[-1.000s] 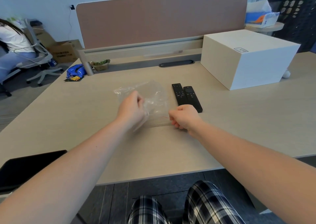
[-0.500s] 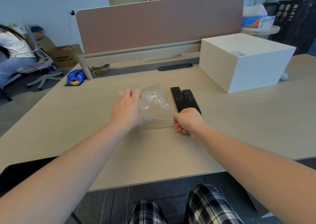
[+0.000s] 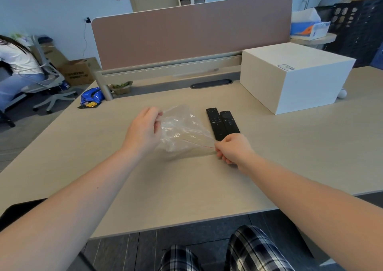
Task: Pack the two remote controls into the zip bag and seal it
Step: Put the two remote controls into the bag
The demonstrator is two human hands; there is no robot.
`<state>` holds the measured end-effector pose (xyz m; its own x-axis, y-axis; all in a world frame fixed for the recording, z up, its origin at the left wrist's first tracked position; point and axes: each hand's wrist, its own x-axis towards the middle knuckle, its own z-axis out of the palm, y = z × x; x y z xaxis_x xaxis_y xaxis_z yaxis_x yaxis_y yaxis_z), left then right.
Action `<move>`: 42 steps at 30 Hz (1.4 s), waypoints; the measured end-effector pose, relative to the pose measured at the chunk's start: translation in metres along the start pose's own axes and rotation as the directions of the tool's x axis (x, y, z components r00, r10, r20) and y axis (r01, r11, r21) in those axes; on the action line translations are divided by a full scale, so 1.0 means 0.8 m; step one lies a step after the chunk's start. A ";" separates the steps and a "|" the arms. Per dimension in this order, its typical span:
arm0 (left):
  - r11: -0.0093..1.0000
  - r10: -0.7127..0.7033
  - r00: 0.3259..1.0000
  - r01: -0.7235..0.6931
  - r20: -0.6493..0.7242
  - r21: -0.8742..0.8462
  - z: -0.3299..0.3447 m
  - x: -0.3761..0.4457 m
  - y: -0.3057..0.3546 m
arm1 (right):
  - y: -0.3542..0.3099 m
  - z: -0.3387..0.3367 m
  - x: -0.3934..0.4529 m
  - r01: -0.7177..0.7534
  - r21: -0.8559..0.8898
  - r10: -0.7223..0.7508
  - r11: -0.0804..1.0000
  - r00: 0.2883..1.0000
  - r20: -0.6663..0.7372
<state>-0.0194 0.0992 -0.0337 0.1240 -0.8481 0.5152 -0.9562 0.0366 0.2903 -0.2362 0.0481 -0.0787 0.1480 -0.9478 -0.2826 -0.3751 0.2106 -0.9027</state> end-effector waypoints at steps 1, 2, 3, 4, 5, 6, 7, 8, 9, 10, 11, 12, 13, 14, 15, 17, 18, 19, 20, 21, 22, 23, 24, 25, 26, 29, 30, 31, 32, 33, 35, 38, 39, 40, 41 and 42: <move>0.999 0.033 0.999 -0.033 0.005 -0.002 0.000 -0.003 -0.001 | 0.000 0.000 0.002 0.027 -0.011 -0.027 1.000 1.000 -0.011; 0.997 0.075 0.997 -0.075 0.010 0.007 0.000 -0.006 -0.001 | 0.000 -0.002 0.004 0.071 -0.032 -0.073 0.997 0.996 -0.053; 0.993 0.118 0.993 -0.118 0.018 0.016 0.001 -0.009 -0.002 | 0.000 -0.003 0.006 0.123 -0.070 -0.130 0.990 0.984 -0.118; 0.988 0.155 0.988 -0.155 0.029 0.021 0.001 -0.011 -0.002 | -0.001 -0.005 0.007 0.171 -0.122 -0.192 0.978 0.964 -0.183; 0.983 0.181 0.982 -0.182 0.046 0.020 0.002 -0.012 -0.003 | -0.002 -0.006 0.009 0.208 -0.190 -0.250 0.959 0.941 -0.229; 0.981 0.191 0.979 -0.193 0.069 0.014 0.004 -0.014 -0.003 | -0.002 -0.007 0.011 0.234 -0.274 -0.304 0.933 0.920 -0.248; 0.981 0.190 0.977 -0.192 0.096 0.011 0.006 -0.016 -0.001 | -0.001 -0.008 0.013 0.244 -0.369 -0.345 0.897 0.908 -0.239; 0.982 0.184 0.975 -0.187 0.128 0.010 0.009 -0.017 0.000 | 0.000 -0.008 0.016 0.238 -0.468 -0.369 0.851 0.905 -0.211; 0.983 0.179 0.970 -0.183 0.165 0.009 0.011 -0.019 0.001 | 0.000 -0.007 0.018 0.224 -0.555 -0.375 0.801 0.910 -0.175; 0.983 0.176 0.963 -0.181 0.205 0.007 0.013 -0.021 0.001 | -0.001 -0.006 0.020 0.208 -0.624 -0.371 0.754 0.918 -0.141; 0.983 0.177 0.952 -0.185 0.248 0.008 0.015 -0.023 0.001 | -0.002 -0.004 0.022 0.195 -0.673 -0.363 0.714 0.924 -0.118; 0.982 0.177 0.941 -0.190 0.290 0.014 0.016 -0.024 0.001 | -0.003 -0.002 0.023 0.182 -0.710 -0.360 0.681 0.927 -0.108; 0.982 0.170 0.929 -0.187 0.329 0.022 0.015 -0.026 0.000 | -0.005 0.000 0.024 0.167 -0.736 -0.357 0.656 0.928 -0.107; 0.984 0.155 0.919 -0.177 0.364 0.028 0.014 -0.027 0.000 | -0.007 0.003 0.025 0.150 -0.754 -0.349 0.639 0.930 -0.111; 0.985 0.141 0.910 -0.169 0.390 0.038 0.012 -0.029 0.000 | -0.009 0.005 0.026 0.133 -0.768 -0.340 0.627 0.933 -0.116; 0.980 0.130 0.891 -0.181 0.435 0.079 0.010 -0.034 0.001 | -0.012 0.009 0.029 0.101 -0.778 -0.323 0.620 0.937 -0.135; 0.975 0.125 0.878 -0.196 0.462 0.108 0.008 -0.036 0.001 | -0.013 0.011 0.031 0.093 -0.778 -0.323 0.621 0.935 -0.146; 0.968 0.125 0.865 -0.213 0.487 0.130 0.007 -0.038 0.002 | -0.014 0.011 0.033 0.087 -0.777 -0.326 0.623 0.932 -0.158; 0.963 0.128 0.853 -0.228 0.507 0.142 0.006 -0.040 0.002 | -0.015 0.012 0.034 0.079 -0.776 -0.328 0.625 0.930 -0.169; 0.960 0.129 0.844 -0.238 0.521 0.149 0.005 -0.041 0.002 | -0.015 0.012 0.036 0.071 -0.777 -0.324 0.626 0.929 -0.177; 0.956 0.128 0.836 -0.246 0.533 0.157 0.005 -0.042 0.001 | -0.016 0.012 0.037 0.059 -0.777 -0.313 0.627 0.932 -0.182; 0.953 0.127 0.831 -0.254 0.542 0.166 0.005 -0.043 0.000 | -0.017 0.012 0.038 0.047 -0.775 -0.298 0.630 0.936 -0.185; 0.952 0.124 0.828 -0.255 0.547 0.171 0.005 -0.043 -0.001 | -0.018 0.012 0.039 0.038 -0.770 -0.284 0.637 0.940 -0.189; 0.953 0.118 0.828 -0.250 0.548 0.172 0.005 -0.044 -0.003 | -0.019 0.012 0.041 0.033 -0.762 -0.274 0.647 0.942 -0.192; 0.956 0.109 0.829 -0.239 0.549 0.172 0.004 -0.044 -0.005 | -0.021 0.013 0.042 0.033 -0.757 -0.271 0.652 0.943 -0.193; 0.965 0.067 0.823 -0.197 0.564 0.173 0.006 -0.044 -0.010 | -0.023 0.014 0.045 0.042 -0.774 -0.290 0.632 0.939 -0.187; 0.969 0.045 0.821 -0.174 0.569 0.174 0.007 -0.043 -0.012 | -0.024 0.014 0.045 0.044 -0.773 -0.299 0.633 0.935 -0.191; 0.973 0.017 0.821 -0.145 0.571 0.179 0.008 -0.043 -0.012 | -0.025 0.013 0.045 0.048 -0.759 -0.301 0.649 0.933 -0.199; 0.976 -0.014 0.823 -0.112 0.568 0.186 0.009 -0.042 -0.012 | -0.027 0.011 0.045 0.056 -0.732 -0.306 0.679 0.928 -0.213; 0.978 -0.044 0.827 -0.080 0.561 0.194 0.010 -0.040 -0.011 | -0.028 0.008 0.044 0.066 -0.693 -0.310 0.718 0.922 -0.233; 0.977 -0.104 0.831 -0.018 0.547 0.213 0.014 -0.037 -0.008 | -0.032 0.000 0.042 0.109 -0.596 -0.331 0.796 0.902 -0.277; 0.965 -0.212 0.820 0.090 0.532 0.246 0.022 -0.026 -0.003 | -0.042 -0.010 0.029 0.228 -0.416 -0.366 0.880 0.884 -0.290; 0.961 -0.243 0.812 0.128 0.530 0.245 0.024 -0.021 -0.001 | -0.046 -0.013 0.020 0.282 -0.334 -0.379 0.900 0.883 -0.276; 0.958 -0.269 0.804 0.164 0.530 0.237 0.027 -0.017 0.001 | -0.050 -0.015 0.011 0.337 -0.254 -0.400 0.906 0.879 -0.260; 0.954 -0.291 0.797 0.199 0.529 0.224 0.028 -0.013 0.004 | -0.053 -0.017 0.001 0.386 -0.192 -0.424 0.902 0.873 -0.241; 0.949 -0.312 0.789 0.233 0.529 0.213 0.029 -0.010 0.006 | -0.056 -0.020 -0.011 0.427 -0.152 -0.451 0.892 0.866 -0.215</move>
<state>-0.0313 0.0942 -0.0550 0.2559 -0.9604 -0.1103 -0.9350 -0.2749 0.2240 -0.2351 0.0431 -0.0306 0.1010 -0.9674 0.2321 -0.4102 -0.2531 -0.8762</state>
